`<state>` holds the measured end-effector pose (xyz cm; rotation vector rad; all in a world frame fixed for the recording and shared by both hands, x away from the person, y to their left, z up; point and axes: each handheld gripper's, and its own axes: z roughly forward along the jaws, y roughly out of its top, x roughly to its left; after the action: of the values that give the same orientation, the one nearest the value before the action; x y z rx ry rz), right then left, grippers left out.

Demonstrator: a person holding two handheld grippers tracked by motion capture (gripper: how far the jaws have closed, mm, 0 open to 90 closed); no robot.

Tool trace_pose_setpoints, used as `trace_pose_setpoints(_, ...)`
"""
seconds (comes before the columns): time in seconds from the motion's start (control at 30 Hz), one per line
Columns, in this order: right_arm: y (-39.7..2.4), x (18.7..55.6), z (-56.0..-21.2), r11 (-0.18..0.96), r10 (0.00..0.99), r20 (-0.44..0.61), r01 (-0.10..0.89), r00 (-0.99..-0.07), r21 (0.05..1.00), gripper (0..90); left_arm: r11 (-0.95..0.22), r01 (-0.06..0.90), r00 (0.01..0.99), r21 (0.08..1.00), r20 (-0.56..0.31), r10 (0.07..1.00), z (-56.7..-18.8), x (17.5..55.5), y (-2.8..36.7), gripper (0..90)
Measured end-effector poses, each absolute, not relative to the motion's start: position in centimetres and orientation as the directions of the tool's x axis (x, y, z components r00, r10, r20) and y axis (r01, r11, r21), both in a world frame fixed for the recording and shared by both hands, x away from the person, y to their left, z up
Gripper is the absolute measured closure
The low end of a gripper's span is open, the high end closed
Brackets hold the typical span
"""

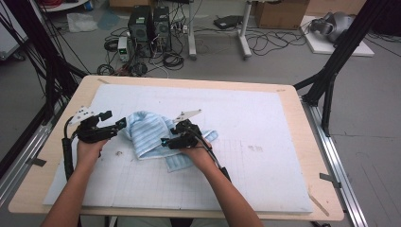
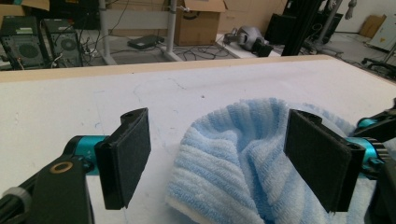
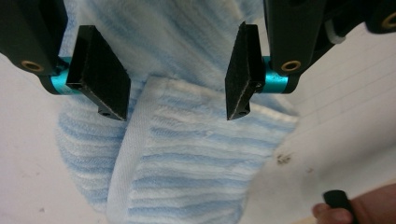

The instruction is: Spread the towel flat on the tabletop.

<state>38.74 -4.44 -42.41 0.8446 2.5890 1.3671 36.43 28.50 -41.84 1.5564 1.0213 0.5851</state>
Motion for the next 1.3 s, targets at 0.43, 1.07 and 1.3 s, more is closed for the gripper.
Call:
trace_pose_setpoints(0.43,-2.9,40.0,-43.2,0.496,0.510,0.137,0.420,-0.849,0.760,79.4,0.017,0.299,0.492,0.954,-0.169,0.854,-41.9,36.4,28.8,23.4)
trace_pose_setpoints(1.07,-12.1,47.2,-38.4,0.358,0.779,0.021,0.472,-0.626,0.806,81.8,0.002,0.312,0.503,0.950,-0.167,0.848,-42.2,36.5,28.2,23.3)
trace_pose_setpoints(1.3,-15.0,49.4,-38.8,0.310,0.893,-0.046,0.537,-0.448,0.785,82.2,-0.004,0.313,0.511,0.950,-0.165,0.844,-42.3,36.6,28.0,23.4)
